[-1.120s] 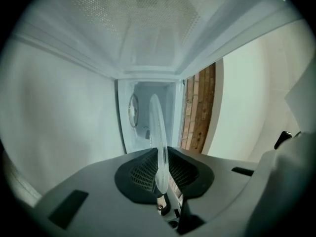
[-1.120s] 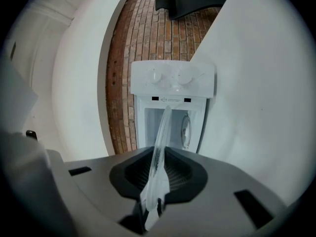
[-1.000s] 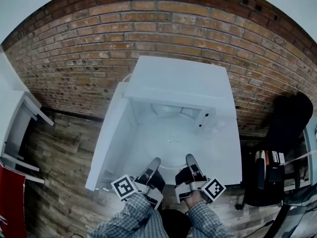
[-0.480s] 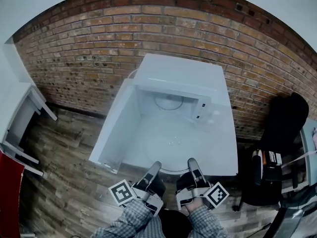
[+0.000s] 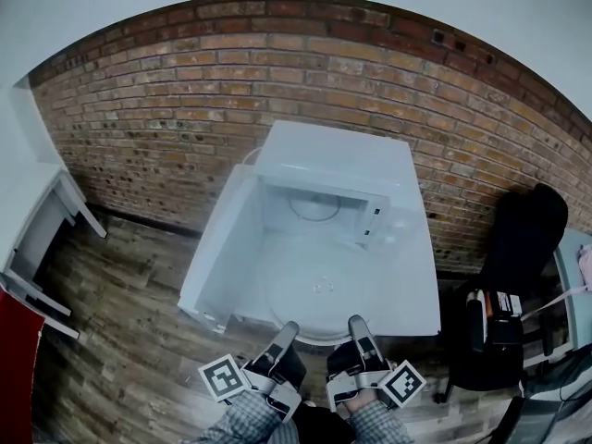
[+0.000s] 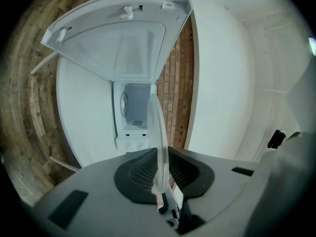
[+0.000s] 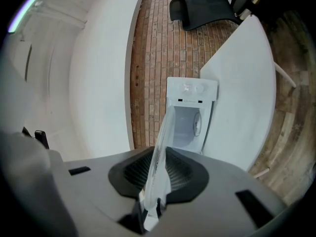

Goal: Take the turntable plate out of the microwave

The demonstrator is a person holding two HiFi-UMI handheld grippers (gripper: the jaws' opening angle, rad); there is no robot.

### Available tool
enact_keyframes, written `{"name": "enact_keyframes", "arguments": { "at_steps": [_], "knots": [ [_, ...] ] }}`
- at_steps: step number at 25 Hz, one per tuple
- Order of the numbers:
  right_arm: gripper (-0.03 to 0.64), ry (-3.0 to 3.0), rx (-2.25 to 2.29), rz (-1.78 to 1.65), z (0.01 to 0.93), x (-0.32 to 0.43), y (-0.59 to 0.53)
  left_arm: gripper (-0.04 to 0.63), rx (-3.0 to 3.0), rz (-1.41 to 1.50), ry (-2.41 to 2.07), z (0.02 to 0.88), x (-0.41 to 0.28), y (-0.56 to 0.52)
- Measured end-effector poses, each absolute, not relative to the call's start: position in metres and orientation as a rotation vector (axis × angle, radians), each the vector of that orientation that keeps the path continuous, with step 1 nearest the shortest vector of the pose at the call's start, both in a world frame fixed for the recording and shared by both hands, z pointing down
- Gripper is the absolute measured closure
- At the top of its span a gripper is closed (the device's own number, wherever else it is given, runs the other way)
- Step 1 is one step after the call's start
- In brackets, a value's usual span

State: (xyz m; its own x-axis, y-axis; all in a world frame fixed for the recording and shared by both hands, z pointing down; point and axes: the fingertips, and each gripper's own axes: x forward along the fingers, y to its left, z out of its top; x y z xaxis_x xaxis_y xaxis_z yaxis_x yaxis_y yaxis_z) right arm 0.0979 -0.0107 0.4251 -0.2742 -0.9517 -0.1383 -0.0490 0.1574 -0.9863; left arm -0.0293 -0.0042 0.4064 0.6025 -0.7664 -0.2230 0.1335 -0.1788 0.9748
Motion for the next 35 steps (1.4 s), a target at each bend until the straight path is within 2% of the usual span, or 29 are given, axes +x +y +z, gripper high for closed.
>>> {"name": "enact_keyframes", "arguments": {
  "at_steps": [14,35],
  "knots": [
    [0.545,1.526,-1.022,-1.134,0.388,0.091,-0.031,0.537,1.597,-0.862,-0.46,0.373,-0.037,-0.032],
    [0.541,1.505,-1.049,-1.106,0.388,0.103,-0.033,0.534,1.596,-0.85,-0.409,0.376,-0.027,-0.039]
  ]
}}
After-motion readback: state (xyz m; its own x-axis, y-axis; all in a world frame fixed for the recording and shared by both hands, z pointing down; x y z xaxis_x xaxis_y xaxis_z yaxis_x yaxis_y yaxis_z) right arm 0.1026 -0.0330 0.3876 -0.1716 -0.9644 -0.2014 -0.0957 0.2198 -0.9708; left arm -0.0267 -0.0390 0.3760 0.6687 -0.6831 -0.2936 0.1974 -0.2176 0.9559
